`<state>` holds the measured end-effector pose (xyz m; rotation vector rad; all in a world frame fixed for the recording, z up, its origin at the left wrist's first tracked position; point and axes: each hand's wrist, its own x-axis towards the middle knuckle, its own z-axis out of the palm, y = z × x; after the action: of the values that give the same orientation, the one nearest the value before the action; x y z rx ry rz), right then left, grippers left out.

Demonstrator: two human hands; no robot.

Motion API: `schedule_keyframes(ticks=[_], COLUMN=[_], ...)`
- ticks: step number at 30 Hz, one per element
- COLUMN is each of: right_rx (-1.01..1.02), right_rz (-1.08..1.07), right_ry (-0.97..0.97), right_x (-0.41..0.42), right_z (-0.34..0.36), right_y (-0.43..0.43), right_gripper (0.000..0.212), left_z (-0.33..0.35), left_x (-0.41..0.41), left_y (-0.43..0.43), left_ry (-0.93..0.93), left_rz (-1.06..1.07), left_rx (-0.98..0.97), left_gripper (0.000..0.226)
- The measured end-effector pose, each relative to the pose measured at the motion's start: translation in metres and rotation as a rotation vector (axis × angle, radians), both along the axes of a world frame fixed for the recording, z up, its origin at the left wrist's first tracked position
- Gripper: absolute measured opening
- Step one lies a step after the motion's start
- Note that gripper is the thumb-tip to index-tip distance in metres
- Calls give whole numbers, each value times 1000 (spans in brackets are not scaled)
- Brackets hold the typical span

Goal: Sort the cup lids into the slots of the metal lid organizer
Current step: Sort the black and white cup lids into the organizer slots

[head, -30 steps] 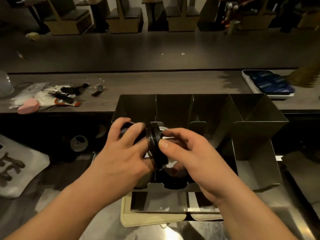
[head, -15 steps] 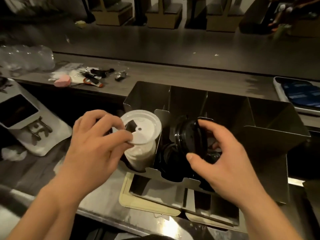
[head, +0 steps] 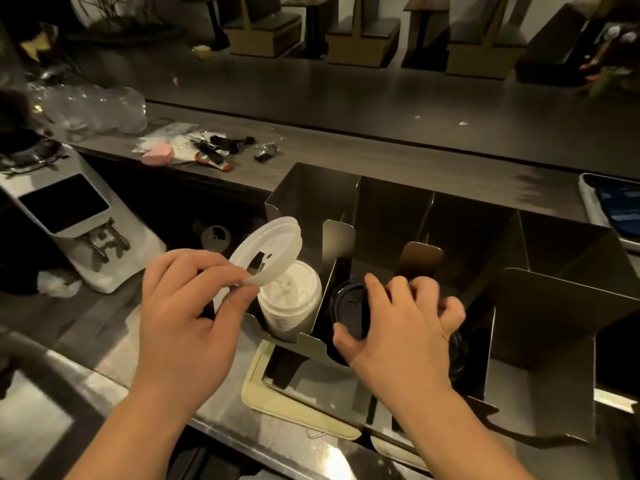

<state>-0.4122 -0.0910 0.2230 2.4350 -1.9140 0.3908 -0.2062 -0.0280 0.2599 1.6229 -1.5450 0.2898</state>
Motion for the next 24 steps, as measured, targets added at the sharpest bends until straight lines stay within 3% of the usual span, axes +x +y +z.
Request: schedule_keyframes(ticks=[4, 10, 16, 24], right_rx=[136, 184, 231, 300], right_rz=[-50, 15, 55, 76], right_ry=[91, 72, 95, 108], right_x=[-1, -5, -11, -7], right_z=[9, 9, 14, 9], right_y=[-3, -3, -5, -10], right_gripper=[60, 70, 81, 82], left_z=[-4, -6, -2, -2], left_x=[-4, -16, -22, -29], left_y=[6, 6, 3, 6], left_ry=[90, 290, 477, 636], left_rz=[-23, -18, -22, -46], left_rx=[36, 76, 146, 219], left_gripper=[3, 16, 3, 14])
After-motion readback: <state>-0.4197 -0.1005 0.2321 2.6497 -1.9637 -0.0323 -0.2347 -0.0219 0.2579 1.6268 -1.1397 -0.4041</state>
